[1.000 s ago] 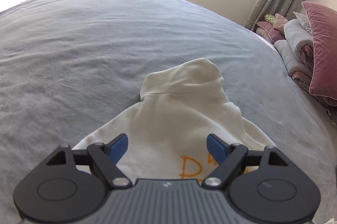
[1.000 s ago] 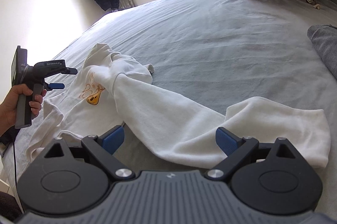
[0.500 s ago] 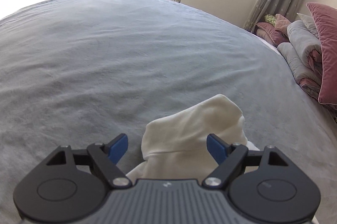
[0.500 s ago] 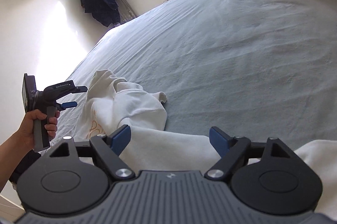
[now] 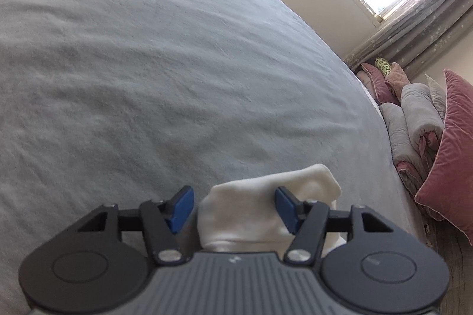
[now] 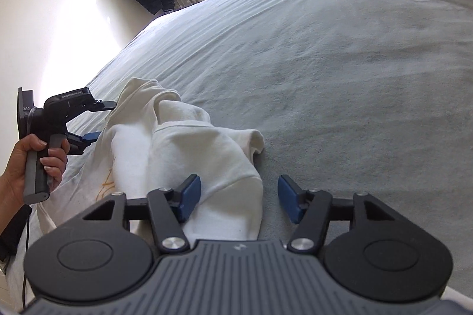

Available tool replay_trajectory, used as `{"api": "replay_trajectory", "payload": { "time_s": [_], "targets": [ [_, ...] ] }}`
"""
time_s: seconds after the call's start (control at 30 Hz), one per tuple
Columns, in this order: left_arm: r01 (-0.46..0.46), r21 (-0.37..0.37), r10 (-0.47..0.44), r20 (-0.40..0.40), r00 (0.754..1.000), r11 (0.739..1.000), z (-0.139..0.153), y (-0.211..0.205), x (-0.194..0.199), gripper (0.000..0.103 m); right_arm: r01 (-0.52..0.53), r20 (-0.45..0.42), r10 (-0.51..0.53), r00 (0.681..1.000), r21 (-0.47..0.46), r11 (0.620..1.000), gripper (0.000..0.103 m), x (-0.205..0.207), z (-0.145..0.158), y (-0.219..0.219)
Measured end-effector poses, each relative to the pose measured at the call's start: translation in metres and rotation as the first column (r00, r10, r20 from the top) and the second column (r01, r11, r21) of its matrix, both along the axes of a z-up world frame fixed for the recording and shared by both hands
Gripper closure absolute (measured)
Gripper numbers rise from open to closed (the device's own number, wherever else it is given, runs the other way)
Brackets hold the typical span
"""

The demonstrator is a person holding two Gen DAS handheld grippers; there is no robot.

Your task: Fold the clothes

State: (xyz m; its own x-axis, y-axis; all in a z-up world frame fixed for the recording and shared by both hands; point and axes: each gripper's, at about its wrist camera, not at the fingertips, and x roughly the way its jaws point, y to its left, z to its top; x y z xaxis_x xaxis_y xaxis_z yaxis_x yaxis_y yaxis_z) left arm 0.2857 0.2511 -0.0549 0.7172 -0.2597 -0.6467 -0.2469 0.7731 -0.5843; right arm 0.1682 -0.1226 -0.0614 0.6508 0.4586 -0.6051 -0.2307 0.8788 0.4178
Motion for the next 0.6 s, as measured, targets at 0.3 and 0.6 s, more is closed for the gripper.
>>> {"api": "replay_trajectory", "payload": {
  "time_s": [0.3,0.6],
  "targets": [
    [0.122,-0.016,-0.116,0.199,0.973,0.992,0.03,-0.034,-0.052,0.088,0.063,0.062,-0.06,0.996,-0.039,0.997,0.086,-0.016,-0.005,0.009],
    [0.352,0.15,-0.383,0.325,0.865,0.924,0.051,-0.104,-0.14,0.089,0.119,0.139,-0.118,0.983,0.005,0.993,0.086,-0.026,-0.019,0.006]
  ]
}}
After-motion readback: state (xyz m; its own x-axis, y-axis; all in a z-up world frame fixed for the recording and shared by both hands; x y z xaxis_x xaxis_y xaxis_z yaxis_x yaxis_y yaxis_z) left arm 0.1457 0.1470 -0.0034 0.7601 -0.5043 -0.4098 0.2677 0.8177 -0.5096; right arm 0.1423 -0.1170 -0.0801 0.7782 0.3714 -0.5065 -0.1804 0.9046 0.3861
